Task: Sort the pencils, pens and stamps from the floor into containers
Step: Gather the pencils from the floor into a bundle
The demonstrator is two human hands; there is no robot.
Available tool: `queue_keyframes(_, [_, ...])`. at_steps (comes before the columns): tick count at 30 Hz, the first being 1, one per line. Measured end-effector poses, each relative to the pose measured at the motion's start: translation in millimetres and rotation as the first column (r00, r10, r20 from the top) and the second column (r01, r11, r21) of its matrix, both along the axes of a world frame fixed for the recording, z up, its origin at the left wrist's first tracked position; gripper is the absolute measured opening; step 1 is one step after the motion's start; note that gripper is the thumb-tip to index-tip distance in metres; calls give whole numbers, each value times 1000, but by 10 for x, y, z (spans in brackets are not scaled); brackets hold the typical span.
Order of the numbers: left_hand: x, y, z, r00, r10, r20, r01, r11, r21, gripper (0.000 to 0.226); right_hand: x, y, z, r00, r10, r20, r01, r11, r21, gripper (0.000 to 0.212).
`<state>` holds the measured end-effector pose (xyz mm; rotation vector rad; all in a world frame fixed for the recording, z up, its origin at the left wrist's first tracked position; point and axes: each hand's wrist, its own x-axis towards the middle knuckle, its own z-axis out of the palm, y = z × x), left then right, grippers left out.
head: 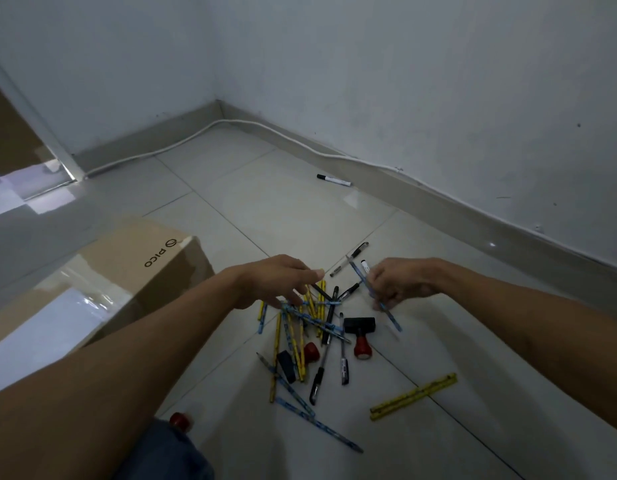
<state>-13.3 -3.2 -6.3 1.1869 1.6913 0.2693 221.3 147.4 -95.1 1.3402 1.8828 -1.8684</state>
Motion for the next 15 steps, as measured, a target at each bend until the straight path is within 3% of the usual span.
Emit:
queue_keyframes(3, [29, 7, -15, 998, 39, 53, -40, 999, 21, 53, -208, -105, 134, 965, -64, -255, 9, 978, -211, 16])
queue_keyframes(7, [82, 27, -18, 963, 142, 229, -157, 987, 47, 39, -455, -312, 193, 893, -70, -444, -82, 946, -314, 19])
queue_keyframes(12, [54, 14, -38, 873, 342, 347, -382, 923, 52, 23, -475, -399, 270, 876, -122, -467, -42, 945, -325, 18])
queue_keyframes(15, [64, 25, -1, 840, 387, 381, -430, 902, 30, 17, -315, -398, 262, 916, -162, -366, 51, 954, -294, 4])
